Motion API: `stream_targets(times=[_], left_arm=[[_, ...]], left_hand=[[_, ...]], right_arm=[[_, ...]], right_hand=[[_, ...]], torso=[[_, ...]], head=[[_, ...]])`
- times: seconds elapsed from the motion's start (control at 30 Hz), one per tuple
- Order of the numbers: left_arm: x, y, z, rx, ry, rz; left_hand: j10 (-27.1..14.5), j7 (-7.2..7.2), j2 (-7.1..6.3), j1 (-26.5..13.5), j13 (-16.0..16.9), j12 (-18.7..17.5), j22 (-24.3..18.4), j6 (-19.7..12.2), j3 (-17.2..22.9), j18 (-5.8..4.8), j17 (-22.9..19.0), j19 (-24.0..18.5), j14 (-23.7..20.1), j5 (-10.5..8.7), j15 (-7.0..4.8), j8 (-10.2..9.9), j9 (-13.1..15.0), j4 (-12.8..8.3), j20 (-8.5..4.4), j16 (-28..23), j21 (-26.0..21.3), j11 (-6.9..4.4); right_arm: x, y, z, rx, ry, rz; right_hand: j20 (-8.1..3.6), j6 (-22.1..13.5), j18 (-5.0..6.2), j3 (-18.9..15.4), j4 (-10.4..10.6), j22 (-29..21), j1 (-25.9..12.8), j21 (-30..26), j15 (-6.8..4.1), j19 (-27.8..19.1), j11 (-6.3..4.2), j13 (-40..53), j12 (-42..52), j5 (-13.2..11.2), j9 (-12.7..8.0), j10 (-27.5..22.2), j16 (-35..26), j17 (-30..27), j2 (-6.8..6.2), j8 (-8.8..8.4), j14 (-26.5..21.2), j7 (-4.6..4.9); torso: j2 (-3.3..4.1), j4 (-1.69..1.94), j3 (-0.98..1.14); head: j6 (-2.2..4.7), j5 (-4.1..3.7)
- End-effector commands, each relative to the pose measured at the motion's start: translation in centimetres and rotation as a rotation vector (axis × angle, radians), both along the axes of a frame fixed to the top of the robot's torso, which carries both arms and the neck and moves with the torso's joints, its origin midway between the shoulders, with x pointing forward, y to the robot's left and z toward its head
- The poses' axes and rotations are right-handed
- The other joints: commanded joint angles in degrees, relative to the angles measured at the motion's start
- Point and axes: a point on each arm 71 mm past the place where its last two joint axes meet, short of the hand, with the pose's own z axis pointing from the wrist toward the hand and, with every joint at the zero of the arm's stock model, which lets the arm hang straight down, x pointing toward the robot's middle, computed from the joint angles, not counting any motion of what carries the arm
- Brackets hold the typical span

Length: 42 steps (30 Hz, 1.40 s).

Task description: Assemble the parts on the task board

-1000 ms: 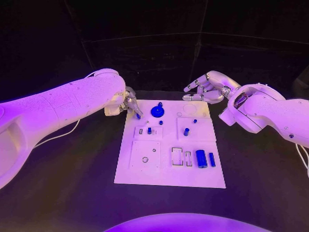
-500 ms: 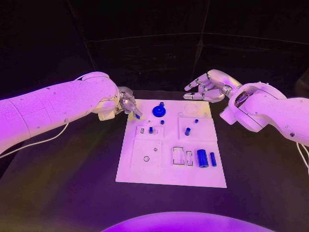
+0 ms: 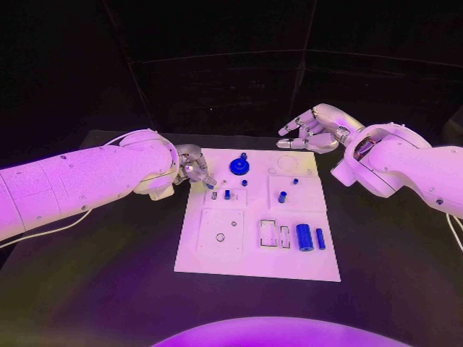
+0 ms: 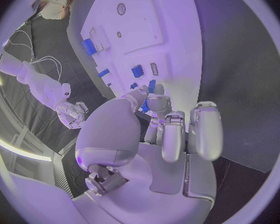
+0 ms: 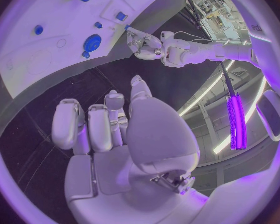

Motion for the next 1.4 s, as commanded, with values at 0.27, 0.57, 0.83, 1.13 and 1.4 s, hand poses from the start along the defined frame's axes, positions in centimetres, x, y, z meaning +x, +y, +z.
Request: stream_targets(times=[0.27, 0.57, 0.83, 1.13, 1.4], left_arm=[[-0.6, -0.7, -0.6, 0.021, -0.044, -0.020], [-0.7, -0.8, -1.3, 0.054, -0.002, -0.032], [-1.0, -0.9, -1.7, 0.080, 0.034, -0.051], [-1.2, -0.8, -1.9, 0.096, 0.056, -0.062], [-1.2, -0.9, -1.9, 0.100, 0.062, -0.066]], left_hand=[[0.43, 0.05, -0.53, -0.08, 0.03, 0.02, 3.01, 0.46, 7.95, -0.17, 15.10, 1.24, 5.94, 0.24, -0.30, 0.27, 0.13, -7.03, 0.01, 0.18, 0.30, 0.03], [0.42, 0.06, -0.56, -0.20, -0.10, -0.08, 2.92, 0.48, 8.20, -0.15, 15.10, 1.21, 5.94, 0.25, -0.30, 0.31, 0.14, -6.99, 0.01, 0.18, 0.22, 0.03], [0.46, 0.07, -0.62, -0.27, 0.01, 0.01, 2.87, 0.47, 8.32, -0.14, 15.10, 1.19, 5.94, 0.25, -0.30, 0.33, 0.14, -6.99, 0.01, 0.18, 0.17, 0.03], [0.45, 0.06, -0.66, -0.29, -0.04, -0.03, 2.92, 0.47, 8.40, -0.15, 15.10, 1.21, 5.94, 0.26, -0.30, 0.34, 0.14, -7.00, 0.01, 0.18, 0.20, 0.03], [0.50, 0.06, -0.71, -0.37, 0.05, 0.03, 2.91, 0.49, 8.58, -0.15, 15.10, 1.20, 5.94, 0.29, -0.29, 0.37, 0.15, -7.00, 0.01, 0.18, 0.19, 0.03]], right_arm=[[0.0, 0.1, 0.1, 0.005, -0.001, 0.010], [0.0, 0.2, 0.1, 0.005, -0.001, 0.011], [0.0, 0.1, 0.1, 0.005, -0.001, 0.011], [0.0, 0.2, 0.1, 0.006, -0.001, 0.012], [0.0, 0.2, 0.1, 0.006, -0.001, 0.013]], right_hand=[[0.07, 0.25, 0.83, -0.41, 0.08, -0.04, -0.10, -0.30, -0.41, -0.28, 0.07, 0.08, 0.23, 0.24, 0.08, -0.02, -0.34, 0.07, 0.47, 0.36, 1.90, -0.23], [0.07, 0.25, 0.83, -0.41, 0.08, -0.04, -0.10, -0.30, -0.41, -0.28, 0.07, 0.08, 0.23, 0.24, 0.08, -0.02, -0.34, 0.07, 0.47, 0.36, 1.90, -0.23], [0.07, 0.25, 0.83, -0.41, 0.08, -0.04, -0.10, -0.30, -0.41, -0.28, 0.07, 0.08, 0.23, 0.24, 0.08, -0.02, -0.34, 0.07, 0.47, 0.36, 1.90, -0.23], [0.07, 0.25, 0.83, -0.41, 0.08, -0.04, -0.10, -0.30, -0.41, -0.28, 0.07, 0.08, 0.23, 0.24, 0.08, -0.02, -0.34, 0.07, 0.47, 0.36, 1.90, -0.23], [0.07, 0.25, 0.83, -0.41, 0.08, -0.04, -0.10, -0.30, -0.41, -0.28, 0.07, 0.08, 0.23, 0.24, 0.08, -0.02, -0.34, 0.07, 0.47, 0.36, 1.90, -0.23]], torso=[[0.15, -0.21, 0.02], [0.14, -0.19, 0.03], [0.10, -0.16, 0.04], [0.08, -0.16, 0.05], [0.13, -0.21, 0.03]], head=[[0.01, 0.24], [0.06, 0.25], [-0.28, 0.19], [-0.30, 0.26], [-0.36, 0.24]])
